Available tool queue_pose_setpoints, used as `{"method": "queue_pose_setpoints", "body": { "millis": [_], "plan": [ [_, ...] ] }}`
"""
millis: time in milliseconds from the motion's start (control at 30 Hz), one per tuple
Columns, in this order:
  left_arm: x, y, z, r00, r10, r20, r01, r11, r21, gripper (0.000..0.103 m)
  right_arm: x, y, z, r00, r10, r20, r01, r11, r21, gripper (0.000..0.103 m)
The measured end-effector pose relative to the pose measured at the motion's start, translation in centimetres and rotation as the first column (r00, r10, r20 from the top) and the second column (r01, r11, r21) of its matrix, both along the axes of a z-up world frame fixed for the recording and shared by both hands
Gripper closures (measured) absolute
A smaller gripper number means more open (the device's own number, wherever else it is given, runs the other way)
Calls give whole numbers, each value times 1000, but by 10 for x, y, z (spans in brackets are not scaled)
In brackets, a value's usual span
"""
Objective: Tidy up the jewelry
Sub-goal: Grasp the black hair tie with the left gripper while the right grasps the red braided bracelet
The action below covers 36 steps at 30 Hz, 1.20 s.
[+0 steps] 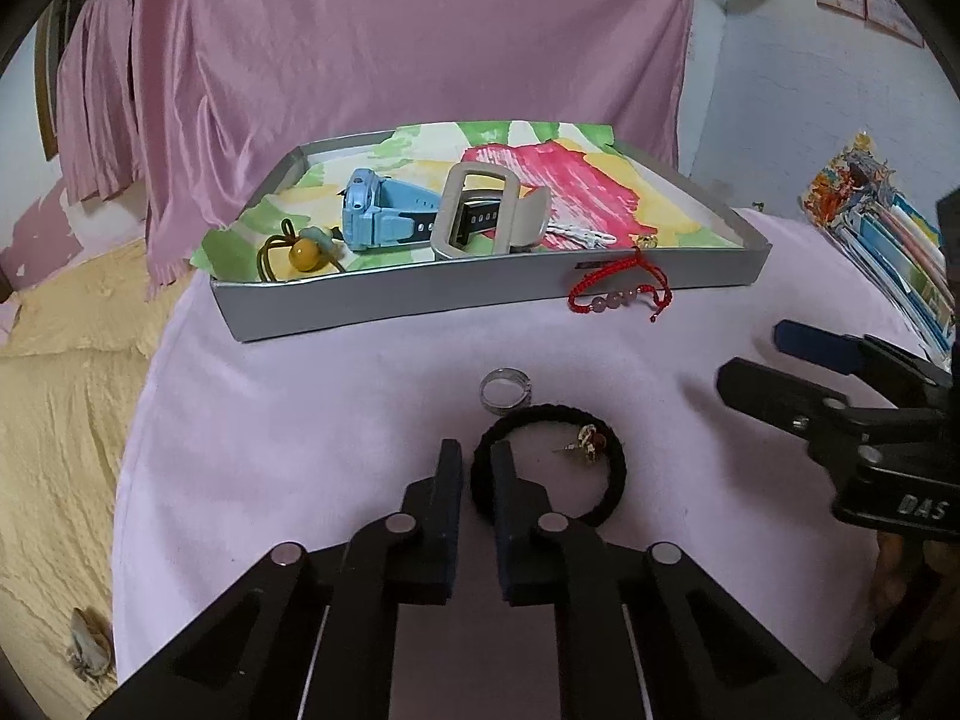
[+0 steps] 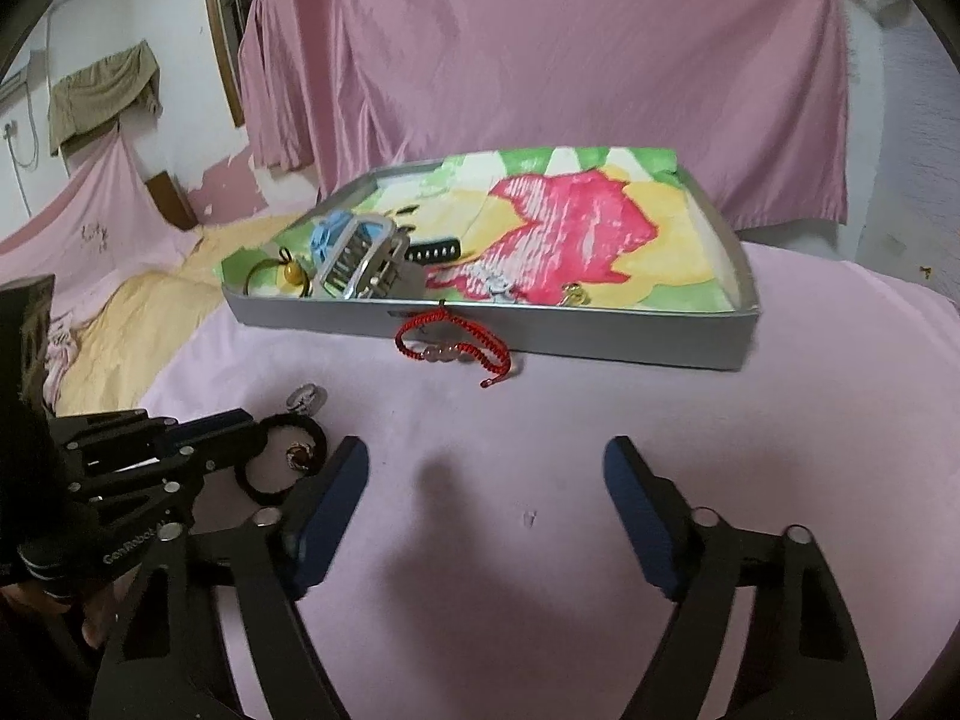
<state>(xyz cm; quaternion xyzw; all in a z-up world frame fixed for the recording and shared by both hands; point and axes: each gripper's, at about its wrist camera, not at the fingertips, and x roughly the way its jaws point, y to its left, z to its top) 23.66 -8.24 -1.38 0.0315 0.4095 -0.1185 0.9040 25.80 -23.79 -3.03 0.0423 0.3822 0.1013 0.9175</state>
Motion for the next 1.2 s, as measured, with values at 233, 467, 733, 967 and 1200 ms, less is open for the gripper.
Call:
{"method": "queue_pose_setpoints", "body": {
  "millis": [233, 467, 733, 967, 1200],
  "plan": [
    [4, -1, -1, 1000, -13, 7, 13, 1000, -10, 97, 23, 0, -9, 996, 21, -89, -18, 999, 33, 44],
    [15, -1, -1, 1000, -9, 2, 9, 999, -47, 98, 40, 9, -10, 994, 43, -97, -42, 999, 5, 58],
    [25, 4, -1, 1000, -5, -16, 3, 995, -96, 98, 56, 9, -7, 994, 43, -100, -43, 999, 9, 71],
    [28, 7, -1, 1000, -4, -22, 1, 992, -125, 98, 66, 10, -8, 994, 50, -100, -49, 999, 10, 91],
    [26, 6, 5, 1000, -14, -4, 13, 991, -134, 98, 60, 9, -4, 995, 74, -63, -72, 997, 31, 97]
  ]
}}
